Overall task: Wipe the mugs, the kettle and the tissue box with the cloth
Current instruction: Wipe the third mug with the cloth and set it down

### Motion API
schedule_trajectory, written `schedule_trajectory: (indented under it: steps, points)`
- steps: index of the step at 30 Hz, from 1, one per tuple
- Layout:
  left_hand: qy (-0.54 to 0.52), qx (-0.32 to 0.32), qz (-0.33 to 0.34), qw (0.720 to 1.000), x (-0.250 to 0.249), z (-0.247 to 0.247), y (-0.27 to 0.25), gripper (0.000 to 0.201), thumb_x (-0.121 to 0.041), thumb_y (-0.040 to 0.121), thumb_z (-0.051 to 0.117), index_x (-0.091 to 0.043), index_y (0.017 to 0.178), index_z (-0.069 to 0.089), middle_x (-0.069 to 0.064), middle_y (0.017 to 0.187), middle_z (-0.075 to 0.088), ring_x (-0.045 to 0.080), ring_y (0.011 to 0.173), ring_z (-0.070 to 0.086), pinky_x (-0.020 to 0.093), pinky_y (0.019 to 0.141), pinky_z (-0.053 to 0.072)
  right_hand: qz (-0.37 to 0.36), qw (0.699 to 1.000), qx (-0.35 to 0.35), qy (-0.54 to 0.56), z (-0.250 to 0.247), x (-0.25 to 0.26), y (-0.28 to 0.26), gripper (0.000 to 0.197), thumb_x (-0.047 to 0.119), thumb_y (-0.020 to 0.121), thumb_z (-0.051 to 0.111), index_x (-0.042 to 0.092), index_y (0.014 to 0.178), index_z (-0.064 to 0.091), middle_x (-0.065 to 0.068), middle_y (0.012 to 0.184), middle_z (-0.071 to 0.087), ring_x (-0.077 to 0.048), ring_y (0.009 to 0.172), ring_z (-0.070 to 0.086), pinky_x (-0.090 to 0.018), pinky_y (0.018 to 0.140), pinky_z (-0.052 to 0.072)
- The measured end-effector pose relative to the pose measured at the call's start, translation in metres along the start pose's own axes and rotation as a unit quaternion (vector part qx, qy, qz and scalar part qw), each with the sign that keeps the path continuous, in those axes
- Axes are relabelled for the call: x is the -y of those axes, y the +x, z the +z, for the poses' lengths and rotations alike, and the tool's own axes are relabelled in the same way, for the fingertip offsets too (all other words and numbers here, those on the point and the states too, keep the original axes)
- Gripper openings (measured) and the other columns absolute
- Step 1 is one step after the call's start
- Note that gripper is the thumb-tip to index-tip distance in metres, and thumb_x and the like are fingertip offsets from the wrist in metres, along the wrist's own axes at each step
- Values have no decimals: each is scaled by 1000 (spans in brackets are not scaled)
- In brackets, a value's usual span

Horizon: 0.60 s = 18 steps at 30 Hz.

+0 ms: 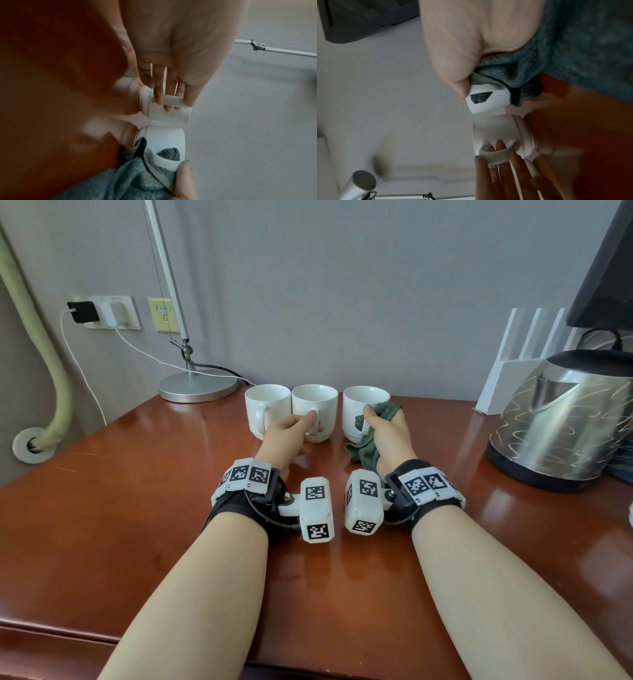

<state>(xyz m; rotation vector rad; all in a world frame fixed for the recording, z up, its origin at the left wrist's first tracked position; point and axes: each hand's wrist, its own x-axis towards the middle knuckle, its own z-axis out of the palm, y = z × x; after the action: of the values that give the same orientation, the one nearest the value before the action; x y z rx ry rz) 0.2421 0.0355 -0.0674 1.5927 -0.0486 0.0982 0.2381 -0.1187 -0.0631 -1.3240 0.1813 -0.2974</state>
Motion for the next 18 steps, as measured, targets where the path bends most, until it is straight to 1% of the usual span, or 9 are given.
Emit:
schedule_trajectory:
  steps: [1, 2, 4, 5, 8, 11, 16, 18]
  points:
    - [-10, 2, -1, 1000, 1, 0, 1, 19, -29, 100, 56, -15, 89, 61, -8, 90, 69, -5, 57, 62, 23, 66, 43, 4, 1000, 5, 4, -1, 1, 1, 13, 21, 91, 64, 24, 97, 54, -10, 107, 65, -32, 102, 64, -57, 89, 52]
    - [-18, 3, -2, 1000, 1, 1, 0, 19, -28, 100, 56, -16, 88, 61, -7, 90, 69, -2, 60, 63, 22, 66, 44, 7, 1000, 10, 4, -1, 1, 2, 12, 18, 91, 63, 24, 96, 54, -11, 108, 64, -33, 103, 64, -58, 89, 51]
    - [-34, 2, 1, 999, 2, 1, 1, 19, -27, 100, 56, -15, 86, 61, -2, 87, 68, 6, 67, 62, 20, 64, 46, 12, 1000, 14, 5, -3, 1, 3, 13, 14, 92, 61, 23, 97, 54, -13, 108, 64, -35, 103, 63, -59, 87, 52]
    - [-40, 1, 4, 999, 2, 1, 1, 20, -26, 101, 56, -14, 84, 60, -1, 86, 68, 7, 67, 62, 20, 64, 48, 12, 1000, 14, 4, -4, 1, 3, 12, 12, 92, 61, 22, 97, 55, -13, 107, 64, -35, 103, 63, -58, 87, 52]
    - [-49, 3, 9, 999, 3, 2, 1, 23, -24, 101, 54, -13, 82, 59, 1, 83, 66, 3, 60, 62, 20, 66, 50, 15, 1000, 17, 15, -6, 3, 2, 12, 8, 93, 59, 19, 95, 56, -11, 100, 64, -36, 104, 63, -56, 88, 52]
    - [-58, 3, 7, 998, 3, 2, 1, 23, -24, 102, 53, -12, 83, 58, 1, 86, 65, 0, 55, 62, 18, 62, 50, 15, 999, 22, 18, -6, 4, 0, 12, 7, 93, 59, 18, 95, 56, -10, 98, 65, -36, 102, 64, -57, 89, 51]
    - [-57, 2, -4, 998, 1, 2, 0, 23, -24, 102, 52, -13, 84, 58, 1, 87, 65, 1, 56, 61, 18, 62, 50, 19, 999, 22, 14, -5, 7, -4, 10, 9, 93, 59, 18, 96, 55, -11, 99, 64, -37, 103, 63, -59, 88, 51]
    - [-56, 1, -8, 998, 0, 2, -1, 23, -24, 102, 52, -13, 83, 58, 1, 88, 65, 4, 60, 61, 19, 63, 50, 18, 999, 26, 19, -6, 7, -6, 10, 9, 93, 60, 17, 98, 56, -12, 100, 65, -37, 102, 64, -59, 87, 51]
